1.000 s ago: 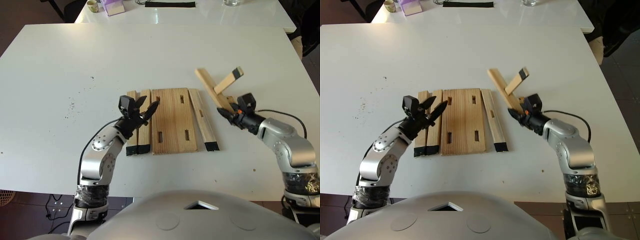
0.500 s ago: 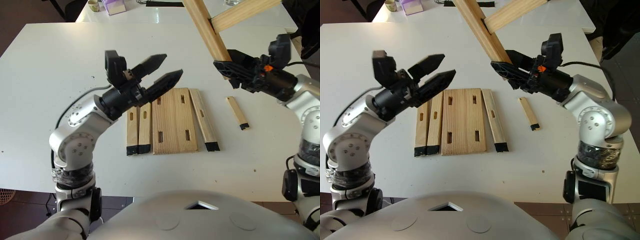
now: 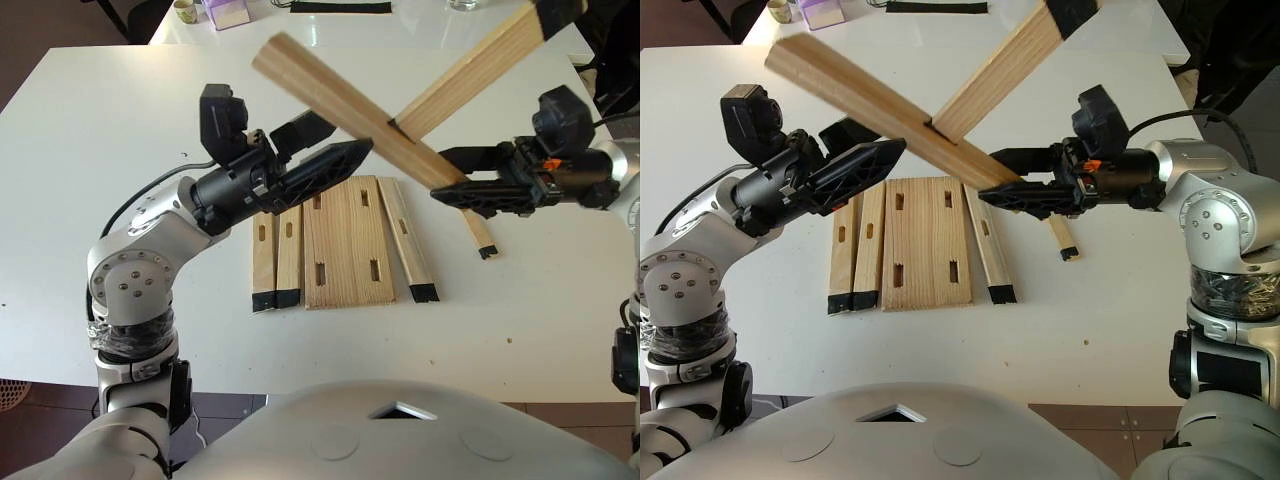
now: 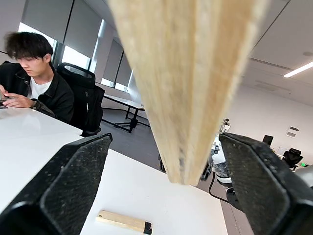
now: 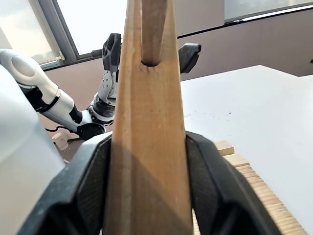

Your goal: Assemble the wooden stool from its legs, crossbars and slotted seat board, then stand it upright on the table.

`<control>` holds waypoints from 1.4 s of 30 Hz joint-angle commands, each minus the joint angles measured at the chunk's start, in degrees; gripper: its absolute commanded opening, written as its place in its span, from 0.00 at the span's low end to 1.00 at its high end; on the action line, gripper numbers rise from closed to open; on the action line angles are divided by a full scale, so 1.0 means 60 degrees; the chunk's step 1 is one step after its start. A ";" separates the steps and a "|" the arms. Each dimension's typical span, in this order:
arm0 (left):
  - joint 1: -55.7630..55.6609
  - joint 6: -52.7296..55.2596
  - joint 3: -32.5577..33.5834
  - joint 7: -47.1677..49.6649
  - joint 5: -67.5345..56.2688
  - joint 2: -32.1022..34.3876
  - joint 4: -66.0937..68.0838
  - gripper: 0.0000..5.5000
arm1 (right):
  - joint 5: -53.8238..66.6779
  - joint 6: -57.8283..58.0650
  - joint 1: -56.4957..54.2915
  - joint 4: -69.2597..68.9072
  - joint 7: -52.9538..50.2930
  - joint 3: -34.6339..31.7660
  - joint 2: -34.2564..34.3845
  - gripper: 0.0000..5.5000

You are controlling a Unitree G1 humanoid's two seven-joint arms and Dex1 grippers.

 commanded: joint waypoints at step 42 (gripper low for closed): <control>0.3864 -0.1388 0.1804 -0.4807 0.3772 0.4858 -0.1232 0.38 | -0.3877 -0.3741 0.3078 0.1066 -0.1335 -0.0440 -0.0523 0.53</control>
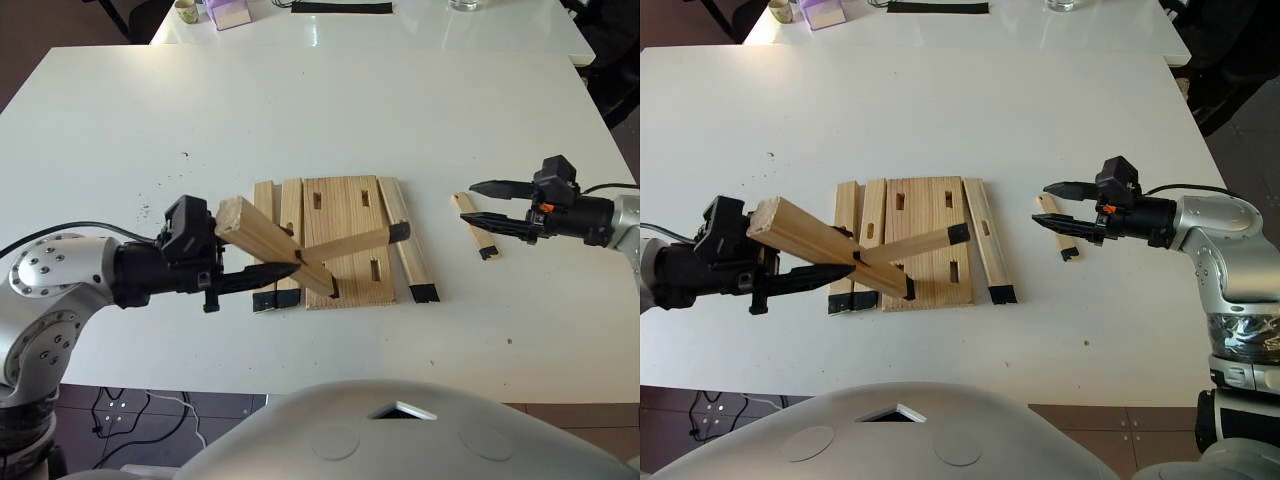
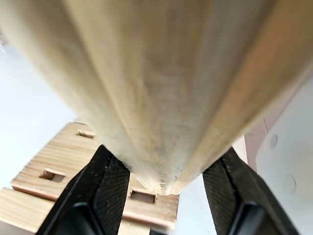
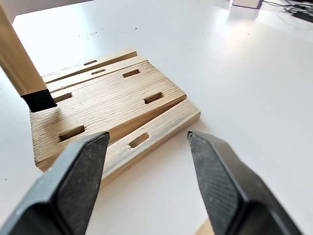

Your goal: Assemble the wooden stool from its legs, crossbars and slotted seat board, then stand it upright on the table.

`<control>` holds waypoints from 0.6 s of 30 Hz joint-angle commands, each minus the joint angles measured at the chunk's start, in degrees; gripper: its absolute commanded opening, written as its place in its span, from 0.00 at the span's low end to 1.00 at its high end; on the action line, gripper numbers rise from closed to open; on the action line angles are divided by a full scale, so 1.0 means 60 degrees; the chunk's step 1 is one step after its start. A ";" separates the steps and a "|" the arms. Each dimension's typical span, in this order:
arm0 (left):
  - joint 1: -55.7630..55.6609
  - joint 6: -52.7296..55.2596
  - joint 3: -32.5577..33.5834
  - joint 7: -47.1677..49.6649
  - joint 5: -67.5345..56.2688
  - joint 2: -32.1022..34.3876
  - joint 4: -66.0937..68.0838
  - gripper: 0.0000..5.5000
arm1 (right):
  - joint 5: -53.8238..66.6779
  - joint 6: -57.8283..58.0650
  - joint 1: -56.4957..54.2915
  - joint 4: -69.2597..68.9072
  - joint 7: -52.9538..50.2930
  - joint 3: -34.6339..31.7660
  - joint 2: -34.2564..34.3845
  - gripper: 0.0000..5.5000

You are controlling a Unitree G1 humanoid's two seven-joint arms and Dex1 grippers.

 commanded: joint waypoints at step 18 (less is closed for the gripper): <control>-0.0161 -0.1153 -0.0630 -0.0740 0.1739 0.0634 0.1627 0.38 | -0.0267 -0.0387 0.0692 -0.0874 -0.0729 0.0318 0.0346 0.53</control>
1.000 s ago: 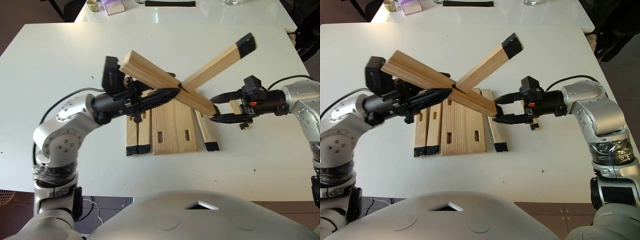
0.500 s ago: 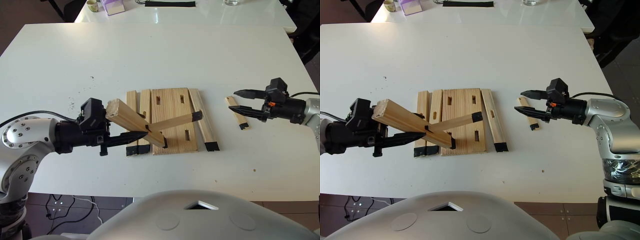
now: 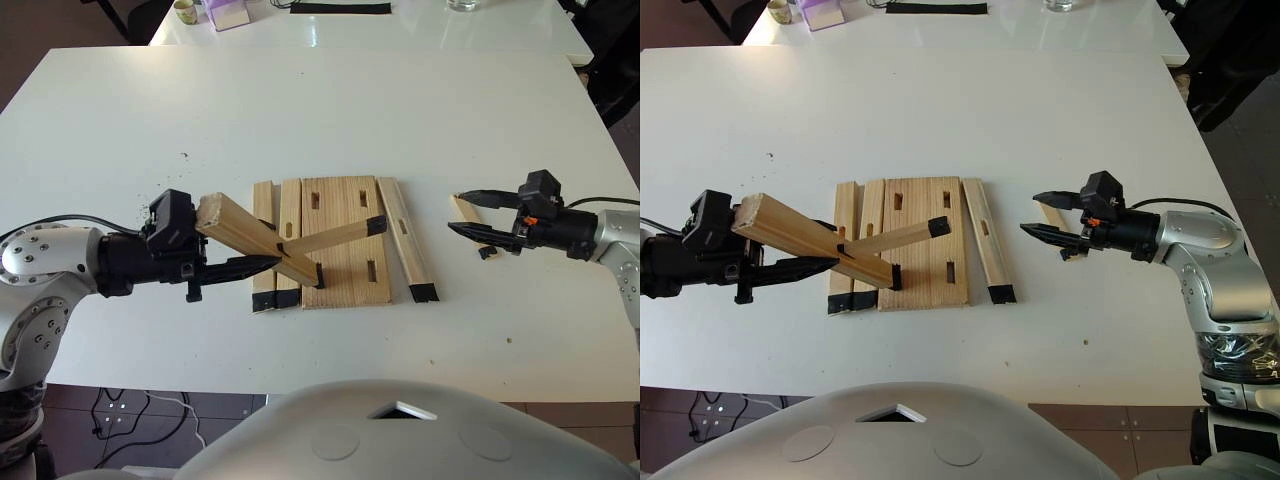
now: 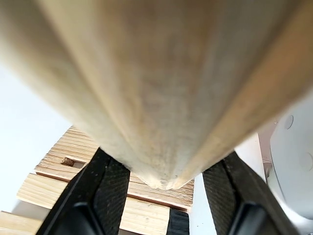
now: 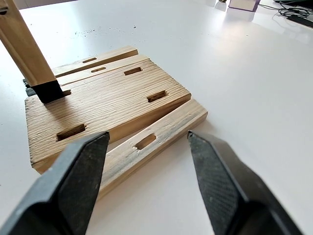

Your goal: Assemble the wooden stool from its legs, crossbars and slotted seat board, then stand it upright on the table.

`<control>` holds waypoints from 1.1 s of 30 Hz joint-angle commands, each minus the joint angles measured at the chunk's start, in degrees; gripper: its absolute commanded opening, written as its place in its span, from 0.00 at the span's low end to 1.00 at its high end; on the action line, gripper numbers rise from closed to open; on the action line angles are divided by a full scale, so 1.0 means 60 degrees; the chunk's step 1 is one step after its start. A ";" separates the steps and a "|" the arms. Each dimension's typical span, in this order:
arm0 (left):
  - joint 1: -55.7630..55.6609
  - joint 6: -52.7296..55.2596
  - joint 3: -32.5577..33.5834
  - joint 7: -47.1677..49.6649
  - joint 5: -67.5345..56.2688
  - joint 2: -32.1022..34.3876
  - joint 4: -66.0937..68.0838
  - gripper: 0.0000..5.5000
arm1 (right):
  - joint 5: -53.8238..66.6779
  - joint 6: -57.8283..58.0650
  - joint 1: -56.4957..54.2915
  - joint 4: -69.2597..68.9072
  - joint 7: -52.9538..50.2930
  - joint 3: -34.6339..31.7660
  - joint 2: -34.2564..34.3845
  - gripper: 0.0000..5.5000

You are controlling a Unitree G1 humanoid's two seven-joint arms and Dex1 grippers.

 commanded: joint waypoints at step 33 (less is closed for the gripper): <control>-0.1384 -0.0100 -0.0615 -0.0125 0.0879 0.0300 0.0686 0.38 | -0.0523 -0.0502 0.0157 0.0159 0.0091 0.0459 -0.0019 0.53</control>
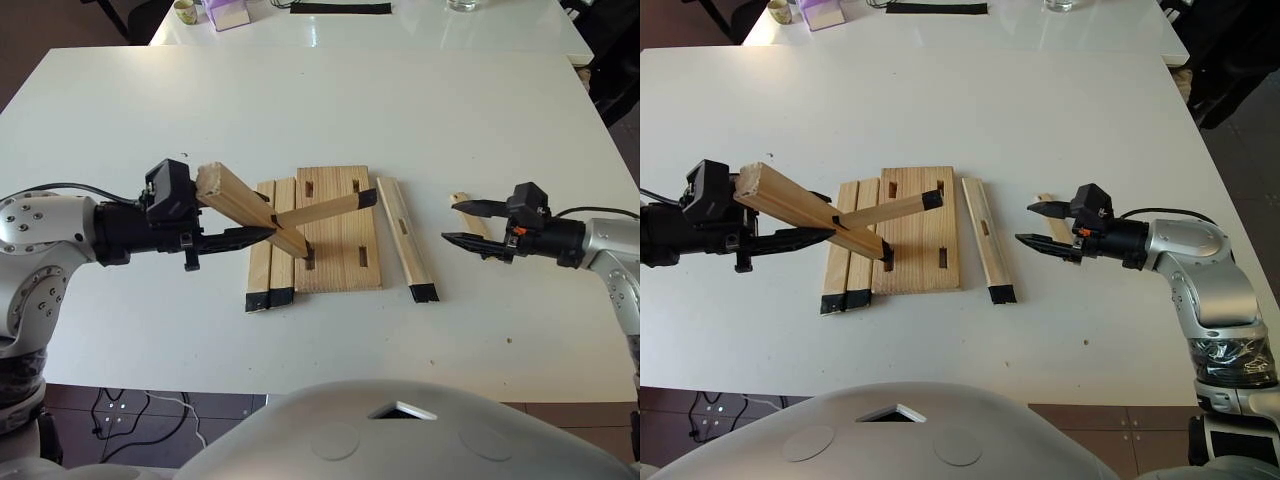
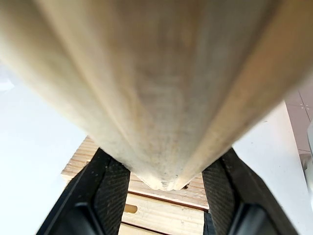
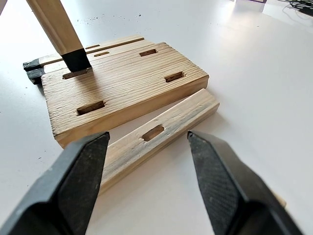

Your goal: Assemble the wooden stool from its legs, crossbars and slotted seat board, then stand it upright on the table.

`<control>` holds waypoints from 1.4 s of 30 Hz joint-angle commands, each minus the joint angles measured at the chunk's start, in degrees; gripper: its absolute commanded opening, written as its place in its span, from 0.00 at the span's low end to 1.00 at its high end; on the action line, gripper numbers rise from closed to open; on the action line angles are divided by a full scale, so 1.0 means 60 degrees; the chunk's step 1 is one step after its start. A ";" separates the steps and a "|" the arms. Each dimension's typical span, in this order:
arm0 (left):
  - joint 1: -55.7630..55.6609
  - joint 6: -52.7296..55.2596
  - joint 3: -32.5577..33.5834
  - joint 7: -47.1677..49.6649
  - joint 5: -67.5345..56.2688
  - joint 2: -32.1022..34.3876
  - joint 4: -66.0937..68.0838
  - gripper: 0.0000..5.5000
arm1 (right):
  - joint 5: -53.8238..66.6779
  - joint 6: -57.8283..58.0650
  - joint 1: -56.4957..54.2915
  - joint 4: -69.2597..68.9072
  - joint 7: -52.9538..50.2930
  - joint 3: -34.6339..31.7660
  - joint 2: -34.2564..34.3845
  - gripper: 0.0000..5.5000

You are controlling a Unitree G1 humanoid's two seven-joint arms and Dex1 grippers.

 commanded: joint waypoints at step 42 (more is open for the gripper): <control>-0.0002 -0.0647 -0.1405 -0.0371 0.1112 -0.0111 -0.0094 0.38 | -0.0246 -0.0181 -0.0219 0.0138 -0.0078 0.0187 0.0073 0.53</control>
